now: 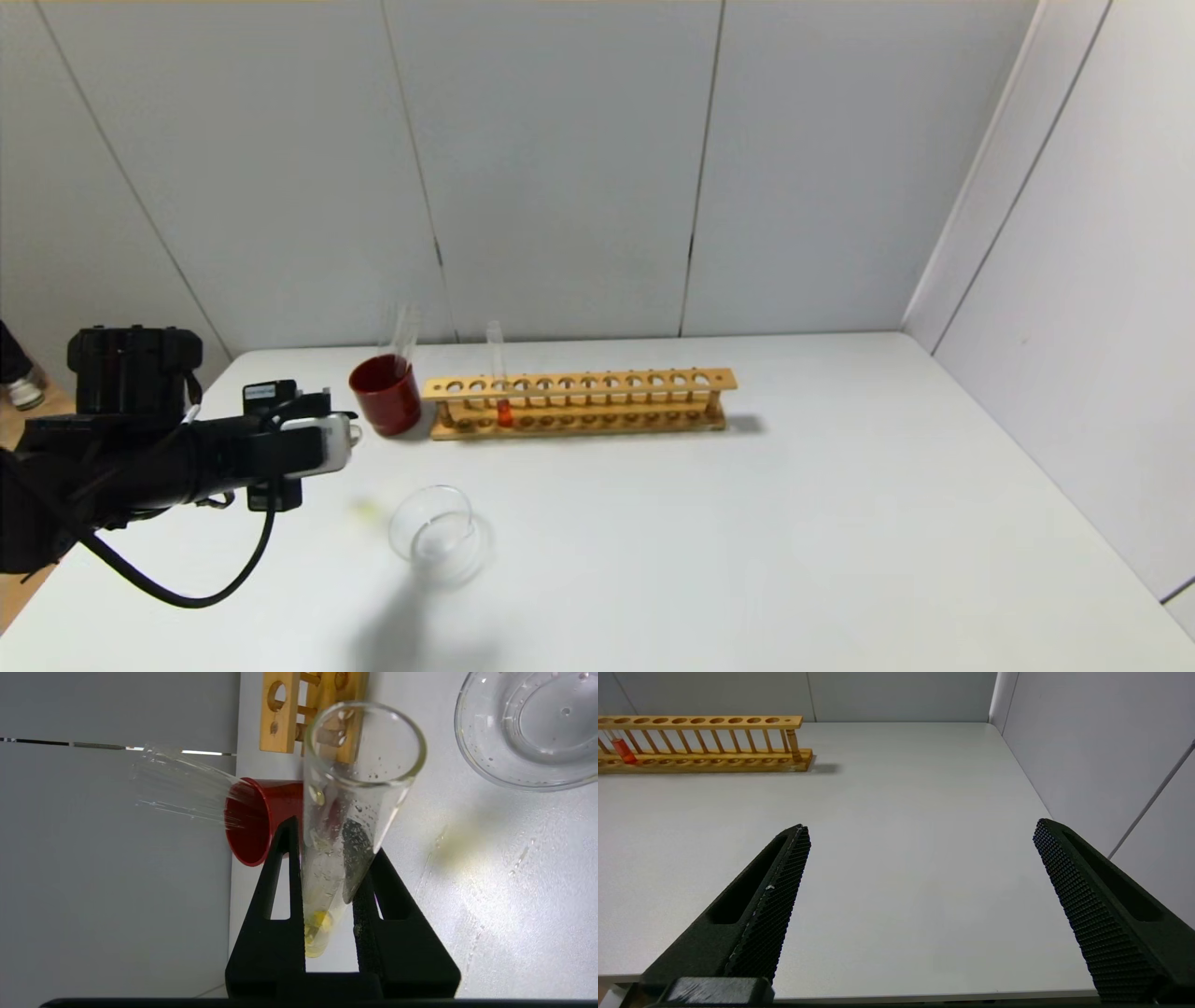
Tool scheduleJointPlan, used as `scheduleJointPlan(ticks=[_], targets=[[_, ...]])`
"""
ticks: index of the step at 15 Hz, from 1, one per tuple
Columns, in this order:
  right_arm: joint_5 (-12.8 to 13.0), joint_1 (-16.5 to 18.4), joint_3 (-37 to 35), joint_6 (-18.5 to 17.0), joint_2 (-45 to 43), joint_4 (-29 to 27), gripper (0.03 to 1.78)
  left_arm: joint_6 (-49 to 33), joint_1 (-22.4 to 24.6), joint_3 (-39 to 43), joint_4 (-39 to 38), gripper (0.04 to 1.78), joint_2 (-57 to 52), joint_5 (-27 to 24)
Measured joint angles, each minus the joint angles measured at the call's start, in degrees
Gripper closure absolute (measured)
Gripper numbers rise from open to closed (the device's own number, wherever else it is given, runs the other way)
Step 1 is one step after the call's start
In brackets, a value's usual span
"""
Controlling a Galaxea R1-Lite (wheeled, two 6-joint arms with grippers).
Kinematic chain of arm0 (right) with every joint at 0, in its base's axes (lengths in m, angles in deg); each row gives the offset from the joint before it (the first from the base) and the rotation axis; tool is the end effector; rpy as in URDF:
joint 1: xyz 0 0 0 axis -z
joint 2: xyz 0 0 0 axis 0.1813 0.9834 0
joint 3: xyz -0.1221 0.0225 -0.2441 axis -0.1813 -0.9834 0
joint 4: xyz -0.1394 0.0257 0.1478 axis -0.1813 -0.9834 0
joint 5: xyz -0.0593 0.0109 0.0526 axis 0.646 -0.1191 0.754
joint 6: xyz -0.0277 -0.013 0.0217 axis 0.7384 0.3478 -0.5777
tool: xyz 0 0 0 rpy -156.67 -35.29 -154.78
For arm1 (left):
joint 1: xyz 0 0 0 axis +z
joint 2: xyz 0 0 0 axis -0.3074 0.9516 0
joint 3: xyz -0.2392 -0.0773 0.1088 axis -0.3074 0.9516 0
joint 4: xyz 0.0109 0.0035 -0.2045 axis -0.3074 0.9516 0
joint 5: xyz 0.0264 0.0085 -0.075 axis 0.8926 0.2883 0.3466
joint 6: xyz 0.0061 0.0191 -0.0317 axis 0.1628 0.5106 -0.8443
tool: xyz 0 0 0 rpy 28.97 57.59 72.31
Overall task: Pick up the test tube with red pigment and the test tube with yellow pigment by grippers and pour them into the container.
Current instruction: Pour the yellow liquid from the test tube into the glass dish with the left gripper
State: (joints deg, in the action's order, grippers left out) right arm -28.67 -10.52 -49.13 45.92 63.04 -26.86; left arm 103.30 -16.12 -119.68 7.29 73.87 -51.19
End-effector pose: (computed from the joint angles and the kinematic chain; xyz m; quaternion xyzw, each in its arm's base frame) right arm 0.0340 0.0002 0.0752 -0.0006 0.0008 0.0028 1.0000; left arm 0.2870 -0.0073 0.0784 0.5746 0.0667 -0.3204 0.7501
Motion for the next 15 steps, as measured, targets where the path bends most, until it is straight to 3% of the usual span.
scheduleJointPlan(ticks=[4, 15], targets=[[0.0, 0.0, 0.0, 0.0, 0.0, 0.0, 0.06, 6.3, 0.5, 0.0, 0.1, 1.49, 1.3, 1.7], [0.0, 0.0, 0.0, 0.0, 0.0, 0.0, 0.06, 9.9, -1.6, -2.8, -0.6, 1.49, 5.4, 5.9]])
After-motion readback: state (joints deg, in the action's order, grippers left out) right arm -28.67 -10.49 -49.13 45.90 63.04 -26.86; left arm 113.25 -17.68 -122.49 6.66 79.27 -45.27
